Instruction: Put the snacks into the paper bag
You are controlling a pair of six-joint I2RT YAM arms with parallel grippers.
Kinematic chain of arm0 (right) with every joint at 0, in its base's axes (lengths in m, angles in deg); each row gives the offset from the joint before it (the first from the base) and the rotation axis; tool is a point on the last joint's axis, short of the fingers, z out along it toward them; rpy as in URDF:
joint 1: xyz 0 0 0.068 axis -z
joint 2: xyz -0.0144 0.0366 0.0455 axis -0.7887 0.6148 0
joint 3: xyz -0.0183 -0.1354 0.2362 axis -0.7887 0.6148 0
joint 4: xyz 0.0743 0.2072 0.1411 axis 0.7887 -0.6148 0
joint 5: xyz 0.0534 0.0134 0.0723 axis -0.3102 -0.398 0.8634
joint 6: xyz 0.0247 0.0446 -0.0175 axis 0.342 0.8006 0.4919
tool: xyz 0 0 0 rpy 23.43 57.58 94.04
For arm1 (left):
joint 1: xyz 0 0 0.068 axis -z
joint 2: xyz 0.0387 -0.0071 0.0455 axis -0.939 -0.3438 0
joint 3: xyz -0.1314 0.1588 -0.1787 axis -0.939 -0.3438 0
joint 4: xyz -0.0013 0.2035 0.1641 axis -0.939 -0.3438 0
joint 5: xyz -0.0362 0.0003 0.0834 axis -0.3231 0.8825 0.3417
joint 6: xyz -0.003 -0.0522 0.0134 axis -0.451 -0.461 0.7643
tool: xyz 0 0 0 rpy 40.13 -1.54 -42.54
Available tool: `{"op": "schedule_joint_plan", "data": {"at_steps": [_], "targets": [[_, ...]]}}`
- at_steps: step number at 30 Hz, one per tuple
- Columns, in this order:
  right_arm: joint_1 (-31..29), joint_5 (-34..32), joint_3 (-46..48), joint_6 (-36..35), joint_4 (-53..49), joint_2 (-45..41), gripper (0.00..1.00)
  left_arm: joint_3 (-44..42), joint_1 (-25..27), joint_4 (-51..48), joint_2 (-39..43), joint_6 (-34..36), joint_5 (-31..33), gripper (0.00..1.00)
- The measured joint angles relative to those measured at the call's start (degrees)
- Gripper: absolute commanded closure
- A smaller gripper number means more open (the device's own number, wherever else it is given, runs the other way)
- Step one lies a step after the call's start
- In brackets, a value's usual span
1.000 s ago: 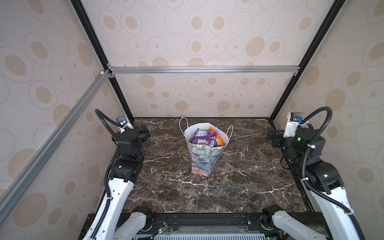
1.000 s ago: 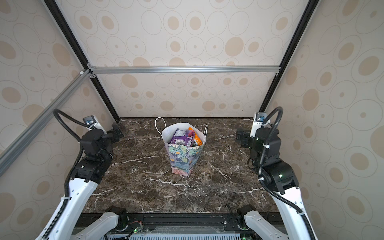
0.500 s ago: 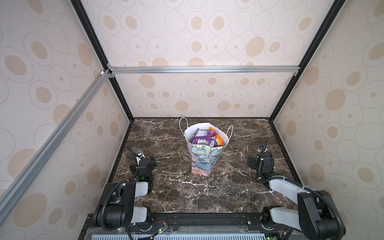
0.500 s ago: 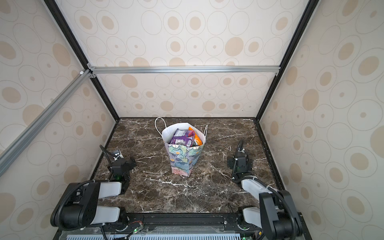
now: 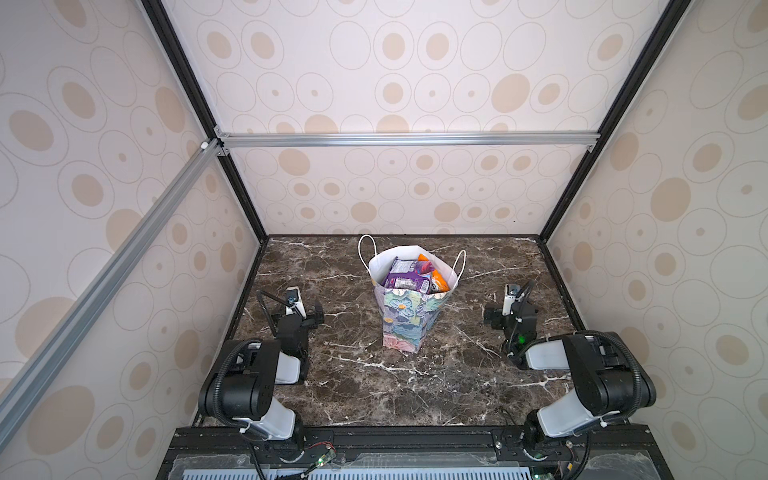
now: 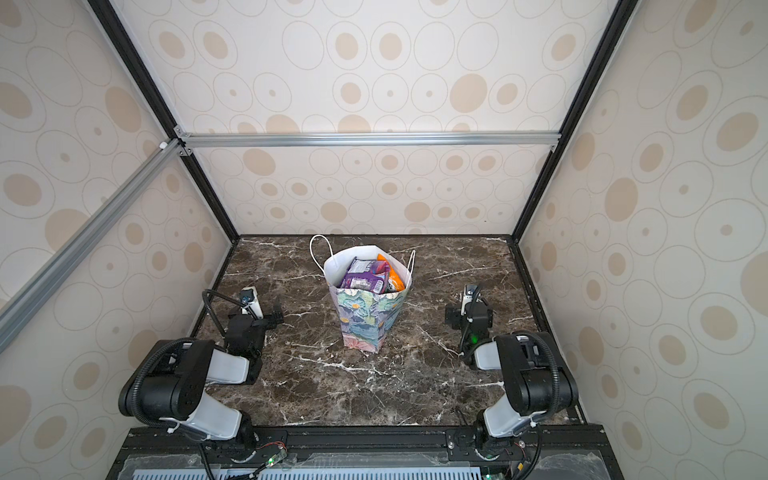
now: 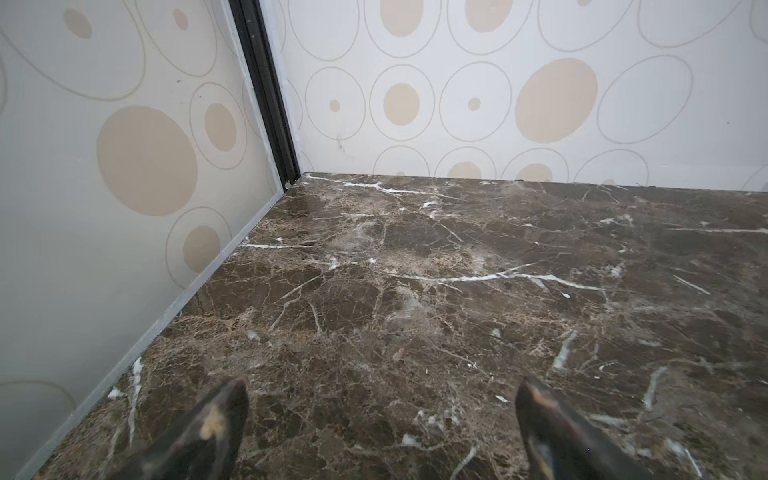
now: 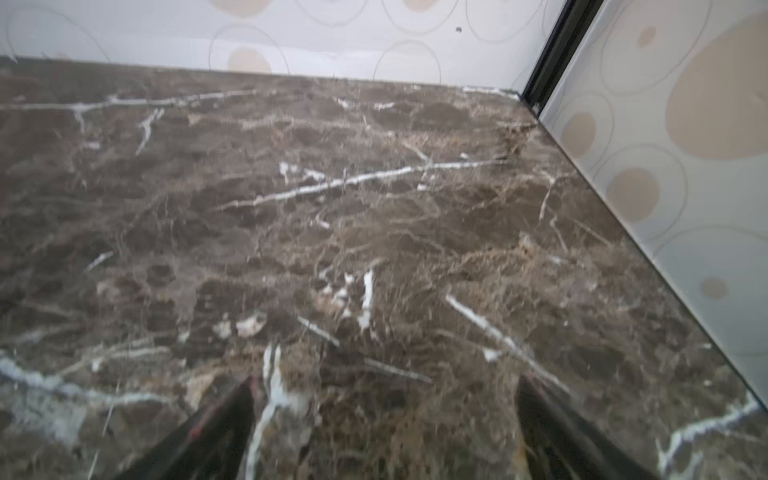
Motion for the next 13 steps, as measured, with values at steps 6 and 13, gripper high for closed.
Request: {"op": "schedule_joint_plan", "data": {"at_steps": [6, 13], "targets": [[0.3, 1.9, -0.8, 0.0, -0.7, -0.4, 0.00, 0.0, 0.1, 0.2, 0.0, 0.5, 0.0, 0.00], [0.3, 2.5, -0.8, 0.0, -1.8, -0.4, 0.00, 0.0, 0.3, 0.2, 0.0, 0.7, 0.0, 0.00]]}}
